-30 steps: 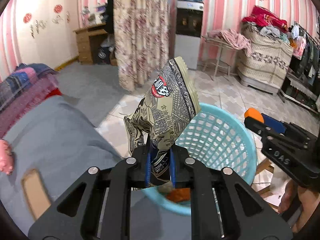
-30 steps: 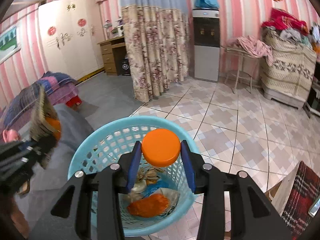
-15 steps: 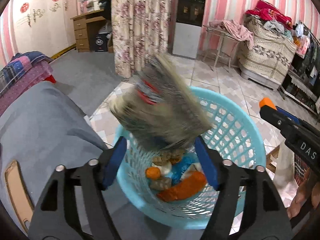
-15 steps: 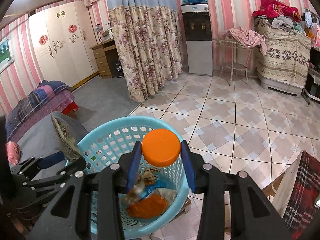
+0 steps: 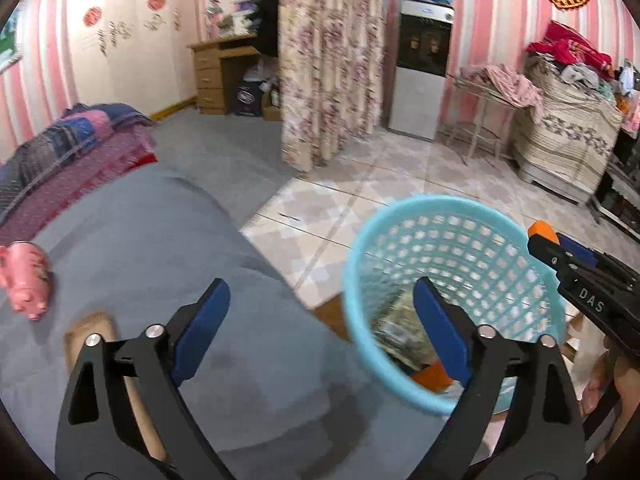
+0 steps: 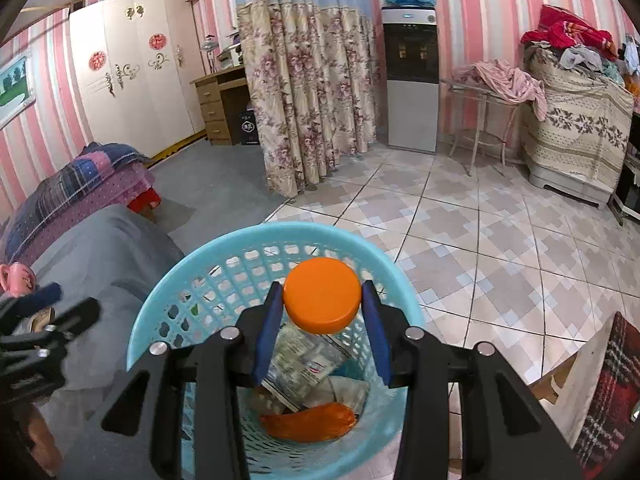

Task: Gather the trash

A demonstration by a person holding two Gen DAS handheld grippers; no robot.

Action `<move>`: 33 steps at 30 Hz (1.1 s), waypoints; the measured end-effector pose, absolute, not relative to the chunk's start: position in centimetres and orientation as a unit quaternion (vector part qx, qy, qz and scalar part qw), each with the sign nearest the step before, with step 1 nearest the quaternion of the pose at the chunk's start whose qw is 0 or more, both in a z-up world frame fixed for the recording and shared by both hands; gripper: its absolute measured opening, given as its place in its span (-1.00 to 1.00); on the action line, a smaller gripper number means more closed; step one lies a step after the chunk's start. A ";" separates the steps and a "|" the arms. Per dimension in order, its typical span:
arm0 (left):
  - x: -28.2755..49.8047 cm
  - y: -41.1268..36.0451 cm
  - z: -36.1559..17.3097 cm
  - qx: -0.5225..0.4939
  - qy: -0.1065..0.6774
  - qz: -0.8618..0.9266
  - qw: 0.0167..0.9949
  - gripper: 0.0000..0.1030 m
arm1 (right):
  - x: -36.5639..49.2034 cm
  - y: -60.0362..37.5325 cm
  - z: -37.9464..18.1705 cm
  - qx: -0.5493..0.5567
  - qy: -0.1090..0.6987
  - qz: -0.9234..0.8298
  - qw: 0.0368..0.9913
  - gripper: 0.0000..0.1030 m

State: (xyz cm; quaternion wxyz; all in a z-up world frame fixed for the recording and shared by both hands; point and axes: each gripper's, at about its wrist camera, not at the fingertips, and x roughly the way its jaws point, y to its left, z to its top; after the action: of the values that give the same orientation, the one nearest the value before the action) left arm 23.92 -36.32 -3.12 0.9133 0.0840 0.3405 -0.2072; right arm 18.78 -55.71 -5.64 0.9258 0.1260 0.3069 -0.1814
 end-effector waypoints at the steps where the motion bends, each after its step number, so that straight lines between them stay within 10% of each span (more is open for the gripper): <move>1: 23.7 -35.7 -2.8 0.084 0.334 -0.199 0.918 0.87 | 19.2 -55.2 -5.8 0.123 0.309 -0.179 0.926 -0.22; 6: 23.0 -32.9 -2.1 0.088 0.323 -0.179 0.925 0.89 | 20.6 -52.9 -5.8 0.106 0.313 -0.162 0.930 -0.20; 10: 22.5 -30.6 -2.0 0.078 0.324 -0.165 0.928 0.89 | 20.8 -51.8 -5.7 0.097 0.306 -0.158 0.934 0.53; 16: 21.7 -26.9 -1.8 0.067 0.322 -0.130 0.935 0.89 | 20.8 -51.2 -5.3 0.103 0.303 -0.157 0.934 0.81; 33: 14.0 -15.2 1.1 0.032 0.298 -0.095 0.949 0.90 | 17.2 -40.9 -1.9 0.051 0.266 -0.102 0.957 0.91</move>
State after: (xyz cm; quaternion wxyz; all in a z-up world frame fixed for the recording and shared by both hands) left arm 14.03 -15.21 1.08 0.9494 0.0316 0.2977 -0.0949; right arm 17.21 -40.88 -1.92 0.9573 0.0507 0.2656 -0.1024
